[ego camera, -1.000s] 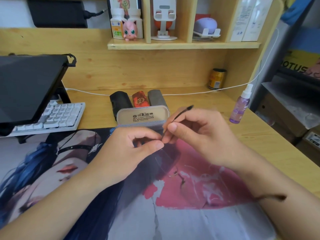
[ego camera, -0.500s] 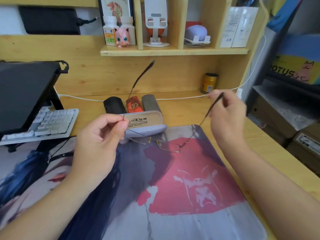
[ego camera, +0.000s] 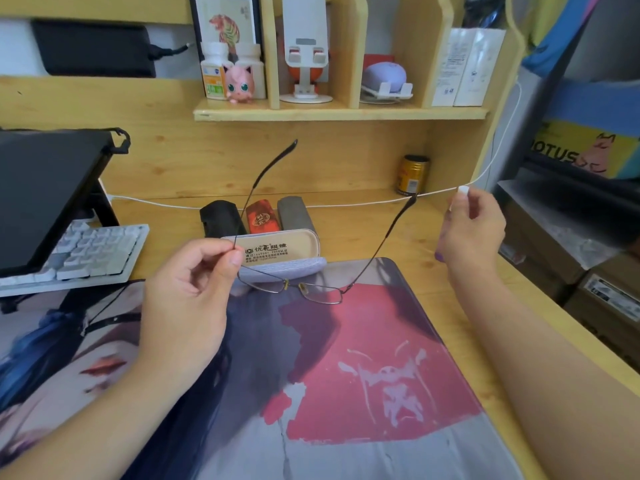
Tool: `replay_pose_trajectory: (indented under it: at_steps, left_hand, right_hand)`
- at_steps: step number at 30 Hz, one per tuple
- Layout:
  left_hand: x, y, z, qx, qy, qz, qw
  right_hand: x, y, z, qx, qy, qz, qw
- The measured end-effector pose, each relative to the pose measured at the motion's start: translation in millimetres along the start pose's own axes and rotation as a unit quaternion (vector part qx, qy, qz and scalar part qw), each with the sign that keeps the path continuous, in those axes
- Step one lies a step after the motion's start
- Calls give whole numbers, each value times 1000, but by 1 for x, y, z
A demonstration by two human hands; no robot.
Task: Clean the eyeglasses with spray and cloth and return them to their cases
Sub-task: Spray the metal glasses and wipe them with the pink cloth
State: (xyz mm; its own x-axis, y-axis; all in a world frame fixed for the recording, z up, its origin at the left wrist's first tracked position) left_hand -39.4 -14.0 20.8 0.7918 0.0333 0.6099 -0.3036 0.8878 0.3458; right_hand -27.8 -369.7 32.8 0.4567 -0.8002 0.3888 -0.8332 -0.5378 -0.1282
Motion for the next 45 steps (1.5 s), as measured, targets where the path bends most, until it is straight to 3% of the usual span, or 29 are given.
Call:
replay_pose_trajectory:
  at_steps: [4, 8, 13, 16, 29, 35, 40, 45]
  left_hand:
    - [4, 3, 0, 24, -7, 27, 999]
    - [10, 16, 2, 24, -9, 95, 995]
    - [19, 37, -8, 68, -76, 170, 980]
    - [20, 41, -10, 90, -94, 189, 973]
    - [19, 37, -6, 79, -125, 172, 974]
    - [17, 35, -1, 80, -152, 168, 971]
    - [13, 29, 3, 85, -183, 163, 966]
    - [14, 29, 6, 89, -199, 167, 962]
  right_hand:
    - [-24, -3, -32, 87, 26, -50, 995]
    - [-67, -20, -48, 177, -17, -178, 968]
    - [-133, -48, -48, 326, -145, -398, 845]
    - [-160, -53, -43, 327, -171, -470, 802]
    - [-172, -50, -38, 228, -192, -499, 814]
    - [-170, -52, -49, 288, -296, -490, 768]
    - [-166, -47, -64, 260, -270, -498, 782]
    - [-165, -49, -65, 304, -328, -501, 741]
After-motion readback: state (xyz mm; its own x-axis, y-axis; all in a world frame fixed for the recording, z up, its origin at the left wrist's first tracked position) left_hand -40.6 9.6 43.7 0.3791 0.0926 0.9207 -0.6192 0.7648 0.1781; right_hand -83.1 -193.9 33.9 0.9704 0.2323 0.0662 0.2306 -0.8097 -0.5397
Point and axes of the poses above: each hand's wrist, its own x-axis towards the middle knuckle, its own y-axis out of the back of the hand, z = x × y, the point moved 3 cm from there along x, towards the middle knuckle, and after that the axes turned 15 degrees about x, right-handed, at the moved point
